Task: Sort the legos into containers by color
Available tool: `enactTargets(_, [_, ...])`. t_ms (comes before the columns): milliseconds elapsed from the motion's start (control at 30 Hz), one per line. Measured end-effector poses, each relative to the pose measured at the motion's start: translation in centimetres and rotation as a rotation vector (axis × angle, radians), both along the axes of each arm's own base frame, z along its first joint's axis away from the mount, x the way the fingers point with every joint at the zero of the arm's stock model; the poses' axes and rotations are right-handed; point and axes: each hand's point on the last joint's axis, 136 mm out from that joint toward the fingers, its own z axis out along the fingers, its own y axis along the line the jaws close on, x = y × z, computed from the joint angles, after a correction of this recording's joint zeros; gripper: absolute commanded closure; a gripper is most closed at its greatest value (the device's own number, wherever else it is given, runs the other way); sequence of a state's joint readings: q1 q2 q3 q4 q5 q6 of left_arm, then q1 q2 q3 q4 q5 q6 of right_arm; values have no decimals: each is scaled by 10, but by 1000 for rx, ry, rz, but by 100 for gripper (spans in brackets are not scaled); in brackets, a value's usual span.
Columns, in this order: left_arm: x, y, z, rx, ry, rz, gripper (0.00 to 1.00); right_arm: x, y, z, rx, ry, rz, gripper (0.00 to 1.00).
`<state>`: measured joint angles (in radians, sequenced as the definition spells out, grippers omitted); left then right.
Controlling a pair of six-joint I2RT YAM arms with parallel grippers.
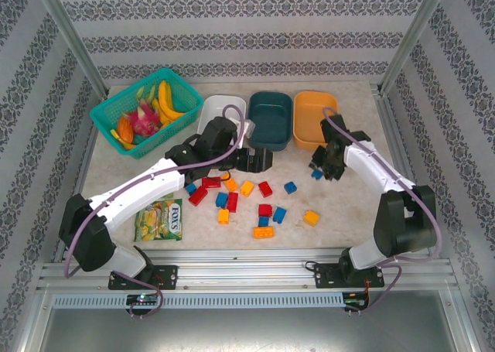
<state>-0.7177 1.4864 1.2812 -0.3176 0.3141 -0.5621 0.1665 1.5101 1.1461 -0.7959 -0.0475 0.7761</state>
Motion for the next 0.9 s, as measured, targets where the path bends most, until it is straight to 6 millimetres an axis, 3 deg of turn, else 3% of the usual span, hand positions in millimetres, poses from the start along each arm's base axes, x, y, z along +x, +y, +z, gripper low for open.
enactTargets(133, [27,-4,27,-51,-14,35,7,43,0,47,-22,-137,25,71])
enactTargets(233, [55,-3,33,-64,-7,77,7,79,-1,56,-33,-170,33,71])
enactTargets(333, [82,-2,27,-58,20,119,8,115,-7,41,-45,-148,29,71])
enactTargets(533, [120,0,-4,-33,103,176,8,178,-19,-14,-34,-66,8,70])
enactTargets(700, [141,0,-23,-27,153,198,9,203,-29,-51,-6,-2,-17,63])
enactTargets(900, [150,0,-27,-24,175,200,10,210,-30,-67,39,43,-43,46])
